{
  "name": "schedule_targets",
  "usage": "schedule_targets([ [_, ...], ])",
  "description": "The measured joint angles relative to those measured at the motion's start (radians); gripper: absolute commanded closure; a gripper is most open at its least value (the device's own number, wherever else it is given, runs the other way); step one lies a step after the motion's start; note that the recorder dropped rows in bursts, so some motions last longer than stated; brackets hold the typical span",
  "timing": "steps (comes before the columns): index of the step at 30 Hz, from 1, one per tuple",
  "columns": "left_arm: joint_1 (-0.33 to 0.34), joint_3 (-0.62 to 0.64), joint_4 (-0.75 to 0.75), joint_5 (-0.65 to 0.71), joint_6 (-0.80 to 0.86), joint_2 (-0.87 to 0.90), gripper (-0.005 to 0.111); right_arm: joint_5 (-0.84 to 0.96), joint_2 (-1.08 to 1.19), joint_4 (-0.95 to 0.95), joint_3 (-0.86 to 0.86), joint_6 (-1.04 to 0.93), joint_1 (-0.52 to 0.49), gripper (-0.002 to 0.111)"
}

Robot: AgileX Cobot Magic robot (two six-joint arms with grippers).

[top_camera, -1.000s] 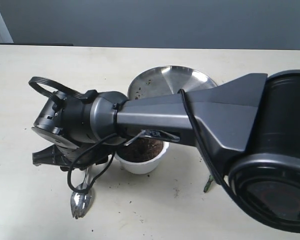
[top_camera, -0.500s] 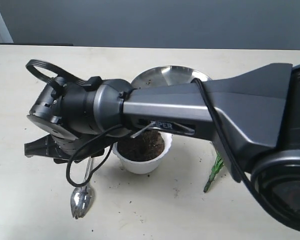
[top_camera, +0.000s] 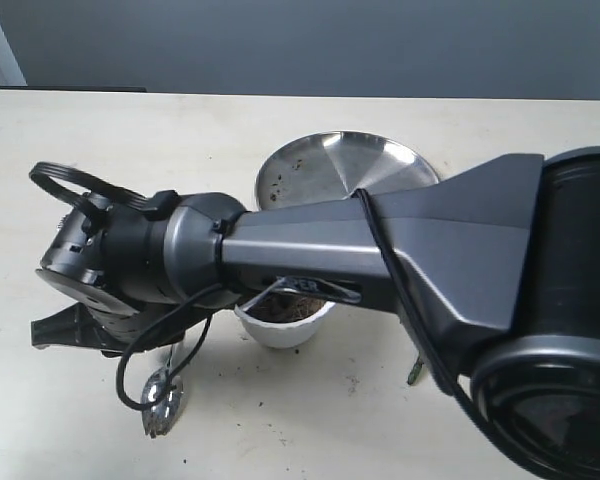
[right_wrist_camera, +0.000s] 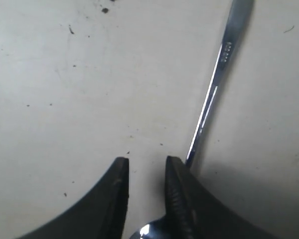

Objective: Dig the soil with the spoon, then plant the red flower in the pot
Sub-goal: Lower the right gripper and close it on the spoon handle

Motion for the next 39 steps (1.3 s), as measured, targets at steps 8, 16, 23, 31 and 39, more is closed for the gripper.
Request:
schedule_targets([
  [8,0.000,0.000,0.000,0.000,0.000,0.000,0.106,0.034,0.000,-0.029,0.000,0.000,0.000,0.082],
  [16,0.000,0.000,0.000,0.000,0.000,0.000,0.106,0.052,0.000,-0.094,0.000,0.004,0.000,0.082],
  [23,0.000,0.000,0.000,0.000,0.000,0.000,0.106,0.040,0.000,-0.103,0.000,0.019,0.000,0.082],
  [31,0.000,0.000,0.000,0.000,0.000,0.000,0.106,0.031,0.028,-0.086,0.000,0.044,0.000,0.082],
  [39,0.000,0.000,0.000,0.000,0.000,0.000,0.106,0.043,0.032,-0.091,0.000,0.042,0.000,0.082],
])
